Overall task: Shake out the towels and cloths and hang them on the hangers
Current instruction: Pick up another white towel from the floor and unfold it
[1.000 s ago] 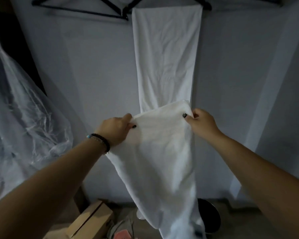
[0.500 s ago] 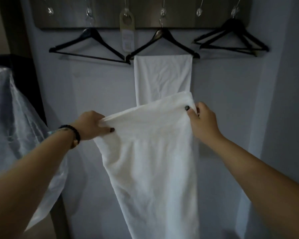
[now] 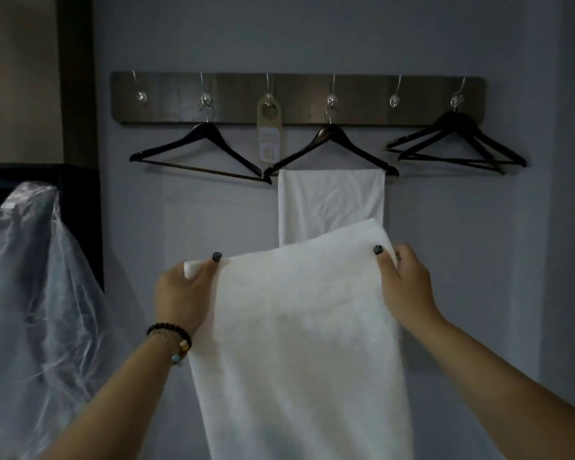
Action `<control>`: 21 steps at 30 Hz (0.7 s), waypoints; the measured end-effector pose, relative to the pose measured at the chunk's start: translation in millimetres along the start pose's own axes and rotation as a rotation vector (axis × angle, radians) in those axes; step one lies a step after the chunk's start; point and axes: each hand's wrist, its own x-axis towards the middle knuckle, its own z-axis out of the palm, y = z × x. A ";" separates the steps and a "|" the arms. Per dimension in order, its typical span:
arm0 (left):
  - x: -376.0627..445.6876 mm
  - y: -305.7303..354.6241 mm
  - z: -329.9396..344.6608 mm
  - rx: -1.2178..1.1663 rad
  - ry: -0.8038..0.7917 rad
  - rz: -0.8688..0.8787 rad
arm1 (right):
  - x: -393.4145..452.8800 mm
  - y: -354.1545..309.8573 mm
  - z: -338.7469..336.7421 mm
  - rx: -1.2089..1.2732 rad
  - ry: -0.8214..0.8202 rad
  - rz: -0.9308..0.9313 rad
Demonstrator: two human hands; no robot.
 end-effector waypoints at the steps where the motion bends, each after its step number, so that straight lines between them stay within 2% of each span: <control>1: 11.7 11.4 -5.7 -0.041 0.041 0.002 | 4.9 -4.2 2.0 0.000 0.008 -0.020; 4: 35.5 27.3 -17.0 -0.149 0.063 0.039 | 17.4 -16.3 13.8 -0.009 0.028 -0.054; 8: 39.3 14.6 -32.9 -0.235 -0.032 0.039 | 18.9 -15.5 41.4 0.031 0.028 -0.023; 10: 37.5 -4.6 -43.0 -0.360 -0.171 -0.063 | 19.4 -13.3 59.4 0.042 0.019 0.028; 13: 40.8 -37.9 -60.7 -0.533 -0.455 -0.308 | 25.3 -14.7 90.5 0.048 -0.046 0.076; 14: 44.4 -49.5 -65.2 -0.525 -0.464 -0.339 | 27.9 -16.0 100.8 0.042 -0.078 0.069; 16: 52.0 -65.3 -71.9 -0.497 -0.381 -0.325 | 33.7 -18.6 120.2 0.027 -0.141 0.033; 18: 61.8 -71.8 -75.2 -0.437 -0.289 -0.250 | 40.6 -19.7 137.6 0.002 -0.174 -0.005; 21: 76.6 -70.4 -71.0 -0.271 -0.268 -0.093 | 57.0 -11.4 157.4 -0.054 -0.206 -0.015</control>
